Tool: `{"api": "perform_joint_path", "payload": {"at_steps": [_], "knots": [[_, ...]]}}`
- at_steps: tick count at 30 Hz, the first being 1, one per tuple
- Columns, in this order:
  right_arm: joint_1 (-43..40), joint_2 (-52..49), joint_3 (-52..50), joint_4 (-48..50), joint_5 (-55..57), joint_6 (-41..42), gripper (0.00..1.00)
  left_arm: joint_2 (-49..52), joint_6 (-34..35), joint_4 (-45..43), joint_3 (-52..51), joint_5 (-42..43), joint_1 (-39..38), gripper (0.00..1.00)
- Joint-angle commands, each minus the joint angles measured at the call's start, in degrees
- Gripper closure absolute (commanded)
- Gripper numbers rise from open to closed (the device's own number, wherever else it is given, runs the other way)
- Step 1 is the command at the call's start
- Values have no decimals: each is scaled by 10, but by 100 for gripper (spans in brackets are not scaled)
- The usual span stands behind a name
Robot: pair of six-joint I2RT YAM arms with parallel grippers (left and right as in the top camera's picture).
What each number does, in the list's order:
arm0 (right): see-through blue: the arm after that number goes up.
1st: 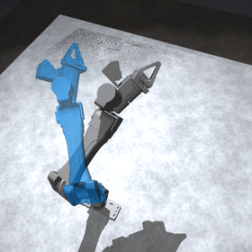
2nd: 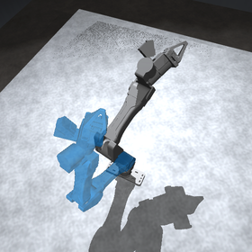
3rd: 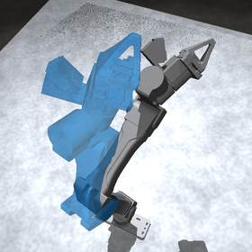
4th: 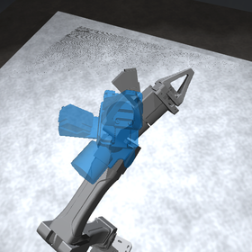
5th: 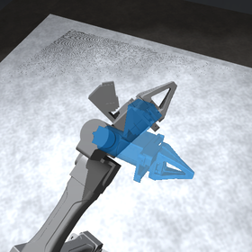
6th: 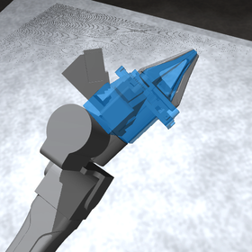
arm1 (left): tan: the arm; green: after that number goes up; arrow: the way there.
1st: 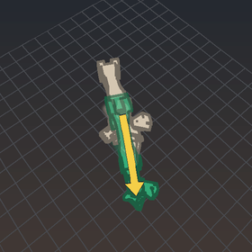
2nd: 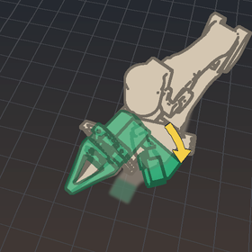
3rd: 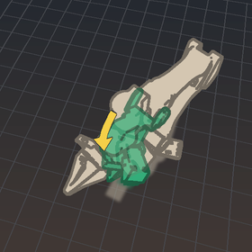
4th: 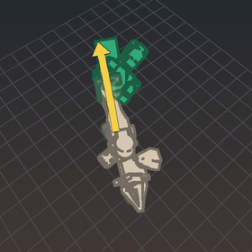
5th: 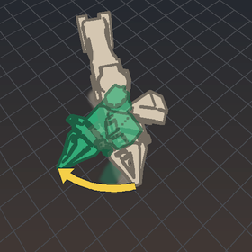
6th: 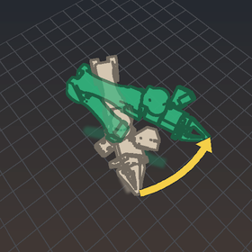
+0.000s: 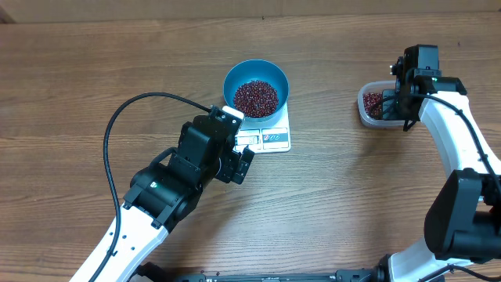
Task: Scoop item into bowl and weigh 150g on scale
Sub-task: 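Lower the red scoop into the beans with the right gripper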
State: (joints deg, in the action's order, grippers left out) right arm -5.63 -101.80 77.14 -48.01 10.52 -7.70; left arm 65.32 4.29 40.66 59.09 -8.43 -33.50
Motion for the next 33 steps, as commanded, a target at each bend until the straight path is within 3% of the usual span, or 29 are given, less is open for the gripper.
{"api": "perform_joint_path", "payload": {"at_steps": [1,33], "knots": [[-2,-9,16,-3,-26,-14,96,3,2,-2,-1,-5,2,0],[-2,-10,0,-5,-188,-53,96,3,2,-2,-1,-5,2,1]]}}
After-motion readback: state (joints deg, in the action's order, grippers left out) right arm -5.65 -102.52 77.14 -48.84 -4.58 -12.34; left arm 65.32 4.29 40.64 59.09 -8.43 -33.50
